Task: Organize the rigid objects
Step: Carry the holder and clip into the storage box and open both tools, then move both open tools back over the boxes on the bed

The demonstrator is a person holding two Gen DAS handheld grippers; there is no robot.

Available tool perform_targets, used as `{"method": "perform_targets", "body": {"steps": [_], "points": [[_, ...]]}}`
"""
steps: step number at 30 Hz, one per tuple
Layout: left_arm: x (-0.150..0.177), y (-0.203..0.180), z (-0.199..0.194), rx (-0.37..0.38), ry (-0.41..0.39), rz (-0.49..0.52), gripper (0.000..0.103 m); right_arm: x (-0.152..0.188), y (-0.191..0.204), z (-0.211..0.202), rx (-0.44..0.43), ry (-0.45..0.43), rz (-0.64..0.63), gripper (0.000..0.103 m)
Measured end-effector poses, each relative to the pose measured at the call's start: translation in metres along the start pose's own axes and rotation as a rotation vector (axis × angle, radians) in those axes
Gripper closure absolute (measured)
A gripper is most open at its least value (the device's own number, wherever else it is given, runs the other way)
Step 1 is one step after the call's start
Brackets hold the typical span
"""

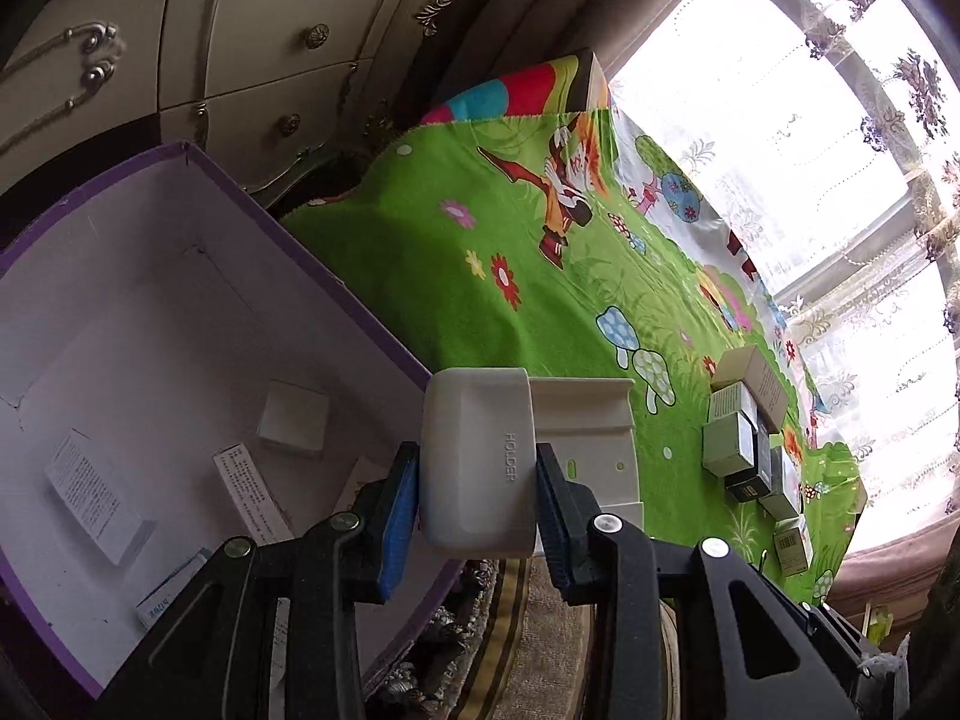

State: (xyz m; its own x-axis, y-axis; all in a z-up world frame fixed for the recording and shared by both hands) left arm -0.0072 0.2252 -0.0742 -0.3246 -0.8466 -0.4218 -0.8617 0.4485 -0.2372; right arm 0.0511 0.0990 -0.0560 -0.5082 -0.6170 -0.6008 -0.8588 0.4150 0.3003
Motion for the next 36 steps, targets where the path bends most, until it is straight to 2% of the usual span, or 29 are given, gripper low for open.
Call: {"method": "perform_targets", "body": {"steps": [6, 13, 20, 25, 27, 29, 31, 36], "points": [[-0.016, 0.062, 0.001, -0.074, -0.019, -0.104, 0.065, -0.005, 0.053, 0.028, -0.061, 0.043, -0.095, 0.073], [-0.018, 0.127, 0.001, -0.135, -0.016, -0.222, 0.065, -0.005, 0.104, 0.057, -0.118, 0.093, -0.183, 0.073], [-0.013, 0.161, 0.003, -0.176, -0.005, -0.294, 0.065, -0.002, 0.133, 0.076, -0.143, 0.13, -0.238, 0.073], [-0.012, 0.175, 0.006, -0.201, 0.005, -0.334, 0.058, -0.003, 0.142, 0.082, -0.137, 0.14, -0.27, 0.072], [-0.012, 0.179, 0.006, -0.207, 0.005, -0.34, 0.045, -0.002, 0.143, 0.084, -0.133, 0.15, -0.273, 0.068], [-0.012, 0.179, 0.005, -0.208, -0.002, -0.337, 0.043, -0.001, 0.141, 0.084, -0.132, 0.153, -0.265, 0.051], [-0.012, 0.175, 0.004, -0.207, -0.002, -0.329, 0.043, -0.002, 0.138, 0.082, -0.128, 0.144, -0.253, 0.043], [-0.011, 0.161, 0.004, -0.203, 0.002, -0.3, 0.043, -0.003, 0.127, 0.077, -0.119, 0.132, -0.227, 0.041]]}}
Point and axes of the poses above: each gripper's, at about its wrist camera, not at the fingertips, and z roughly the way its jaws point, y to its left, x to its underside, the point moved 9 cm from there along z, roughly the way its jaws point, and after that the axes turned 15 degrees about -x, right-handed, at the moved point
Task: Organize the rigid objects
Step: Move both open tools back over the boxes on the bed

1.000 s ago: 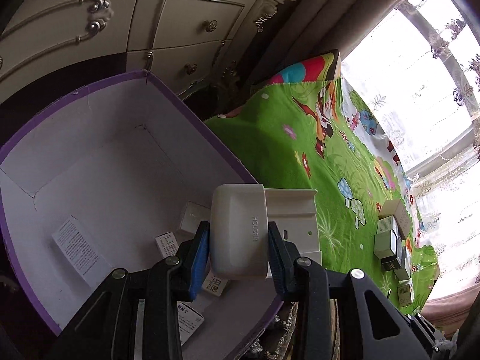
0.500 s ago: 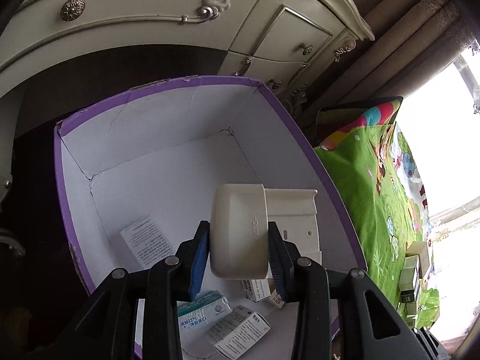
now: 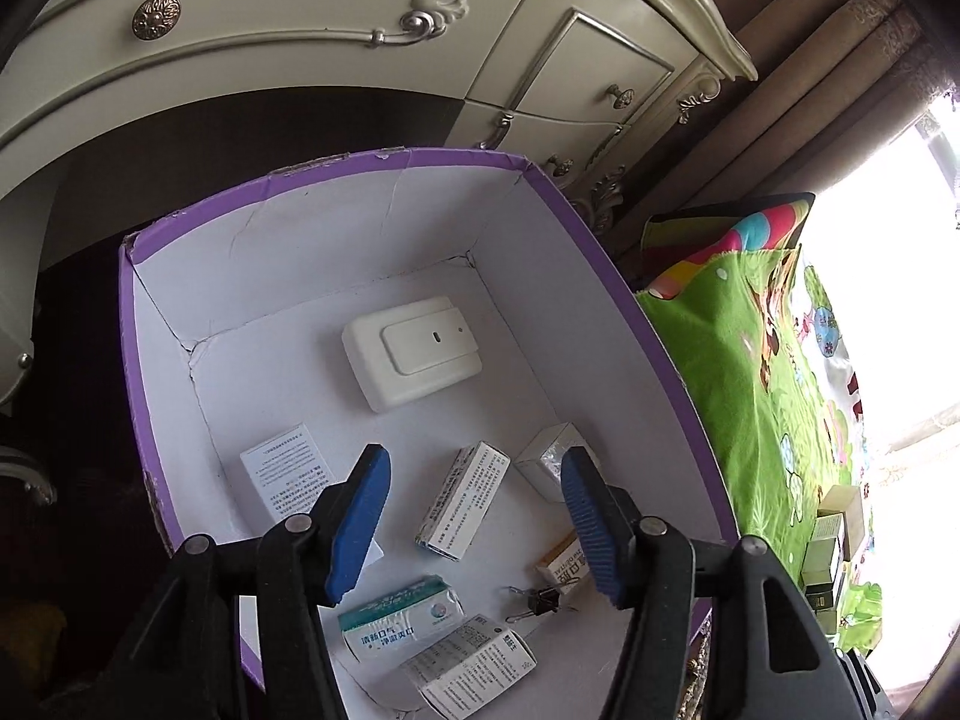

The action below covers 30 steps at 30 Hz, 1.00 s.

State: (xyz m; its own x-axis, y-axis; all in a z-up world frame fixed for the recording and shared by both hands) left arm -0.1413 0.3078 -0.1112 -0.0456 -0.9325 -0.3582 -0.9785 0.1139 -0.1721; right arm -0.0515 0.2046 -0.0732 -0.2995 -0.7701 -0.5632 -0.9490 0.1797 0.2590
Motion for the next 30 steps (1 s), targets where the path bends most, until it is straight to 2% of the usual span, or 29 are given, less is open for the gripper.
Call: {"method": "perform_targets", "body": {"steps": [7, 18, 30], "points": [[0.011, -0.028, -0.009, 0.011, -0.007, 0.063, 0.043, 0.008, -0.027, -0.017, 0.035, -0.028, 0.055, 0.038], [0.035, -0.097, -0.027, 0.053, -0.02, 0.204, 0.043, 0.025, -0.085, -0.057, 0.092, -0.093, 0.17, 0.036], [0.079, -0.191, -0.039, 0.117, -0.015, 0.383, 0.043, 0.064, -0.195, -0.122, 0.242, -0.177, 0.351, 0.033]]}}
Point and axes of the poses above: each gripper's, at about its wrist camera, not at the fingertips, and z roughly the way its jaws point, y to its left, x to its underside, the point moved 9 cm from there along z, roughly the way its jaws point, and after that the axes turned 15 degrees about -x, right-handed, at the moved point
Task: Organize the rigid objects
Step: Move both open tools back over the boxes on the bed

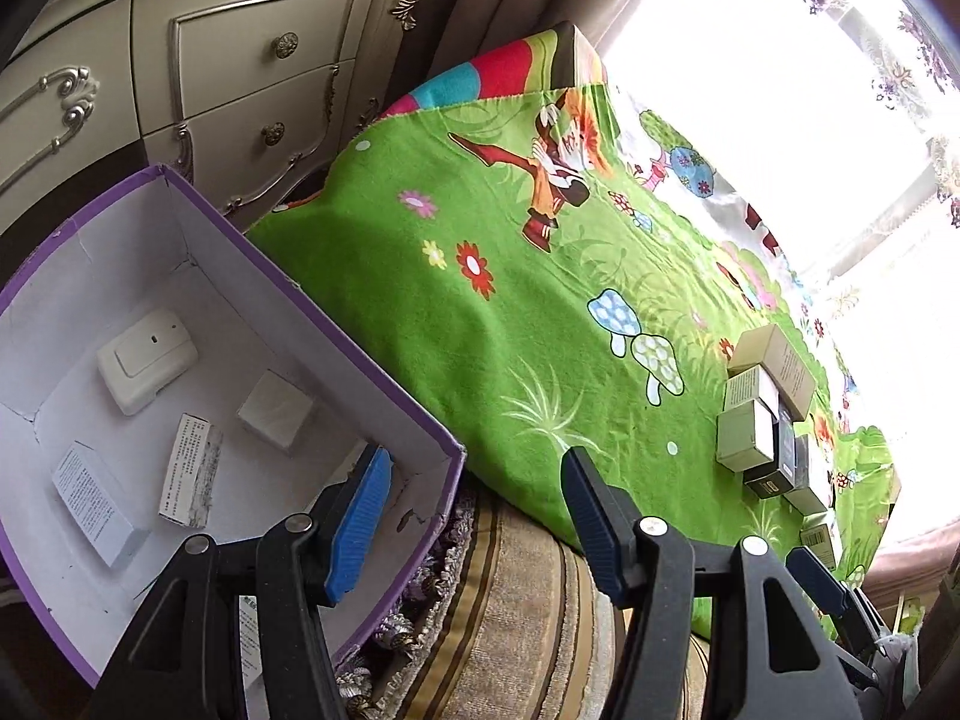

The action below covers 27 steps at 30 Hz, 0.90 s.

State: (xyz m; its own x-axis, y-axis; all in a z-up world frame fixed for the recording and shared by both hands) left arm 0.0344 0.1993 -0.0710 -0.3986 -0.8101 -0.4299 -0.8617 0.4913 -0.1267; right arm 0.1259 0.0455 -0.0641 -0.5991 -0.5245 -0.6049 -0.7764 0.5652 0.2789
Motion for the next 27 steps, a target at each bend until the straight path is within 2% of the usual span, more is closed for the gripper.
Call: {"method": "perform_targets", "body": {"steps": [12, 18, 22, 27], "points": [[0.016, -0.097, 0.006, 0.061, 0.015, 0.175, 0.043, 0.009, -0.141, -0.048, 0.164, -0.097, 0.244, 0.029], [0.022, -0.147, 0.004, 0.107, -0.006, 0.282, 0.043, 0.015, -0.205, -0.078, 0.278, -0.184, 0.399, 0.018], [0.023, -0.18, 0.0, 0.136, -0.037, 0.356, 0.043, 0.02, -0.235, -0.093, 0.327, -0.242, 0.484, 0.016], [0.019, -0.21, 0.005, 0.137, -0.055, 0.401, 0.043, 0.022, -0.255, -0.102, 0.364, -0.31, 0.548, 0.013]]}}
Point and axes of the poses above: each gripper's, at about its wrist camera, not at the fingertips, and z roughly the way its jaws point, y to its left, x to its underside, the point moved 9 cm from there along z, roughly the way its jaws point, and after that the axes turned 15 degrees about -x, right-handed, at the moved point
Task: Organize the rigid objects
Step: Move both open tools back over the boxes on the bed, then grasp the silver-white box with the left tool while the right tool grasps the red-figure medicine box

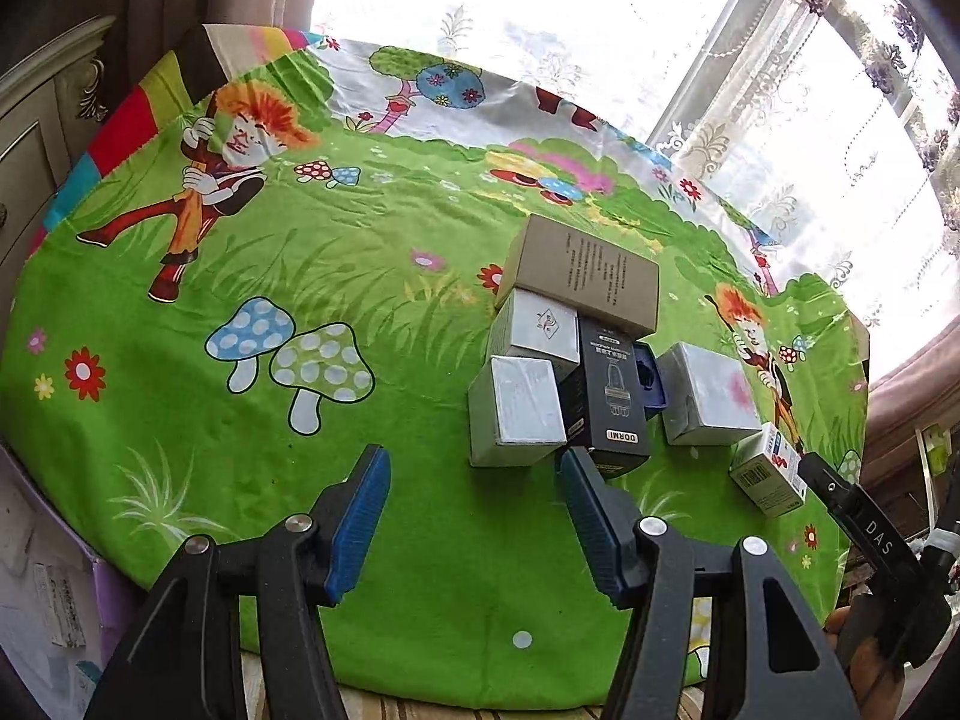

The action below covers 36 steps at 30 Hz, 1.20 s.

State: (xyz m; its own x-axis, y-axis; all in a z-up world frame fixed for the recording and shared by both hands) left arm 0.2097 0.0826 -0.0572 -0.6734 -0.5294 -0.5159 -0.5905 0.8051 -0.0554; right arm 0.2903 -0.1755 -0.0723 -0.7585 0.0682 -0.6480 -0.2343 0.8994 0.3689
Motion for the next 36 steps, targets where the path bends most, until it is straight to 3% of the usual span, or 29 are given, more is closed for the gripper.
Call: {"method": "perform_targets", "body": {"steps": [8, 24, 30, 34, 36], "points": [[-0.012, -0.018, 0.022, -0.04, 0.002, 0.016, 0.043, -0.009, -0.006, 0.013, 0.035, -0.024, 0.022, 0.011], [-0.005, -0.029, 0.05, -0.085, 0.029, 0.057, 0.043, -0.001, -0.018, 0.04, 0.078, 0.02, 0.056, 0.011], [0.002, -0.031, 0.058, -0.078, 0.049, 0.068, 0.065, -0.002, -0.022, 0.045, 0.095, 0.018, 0.07, 0.011], [0.004, -0.03, 0.057, -0.068, 0.04, 0.059, 0.067, 0.004, -0.026, 0.053, 0.123, 0.049, 0.072, 0.011], [0.005, -0.029, 0.057, -0.058, 0.034, 0.049, 0.067, 0.008, -0.03, 0.056, 0.123, 0.063, 0.088, 0.02]]}}
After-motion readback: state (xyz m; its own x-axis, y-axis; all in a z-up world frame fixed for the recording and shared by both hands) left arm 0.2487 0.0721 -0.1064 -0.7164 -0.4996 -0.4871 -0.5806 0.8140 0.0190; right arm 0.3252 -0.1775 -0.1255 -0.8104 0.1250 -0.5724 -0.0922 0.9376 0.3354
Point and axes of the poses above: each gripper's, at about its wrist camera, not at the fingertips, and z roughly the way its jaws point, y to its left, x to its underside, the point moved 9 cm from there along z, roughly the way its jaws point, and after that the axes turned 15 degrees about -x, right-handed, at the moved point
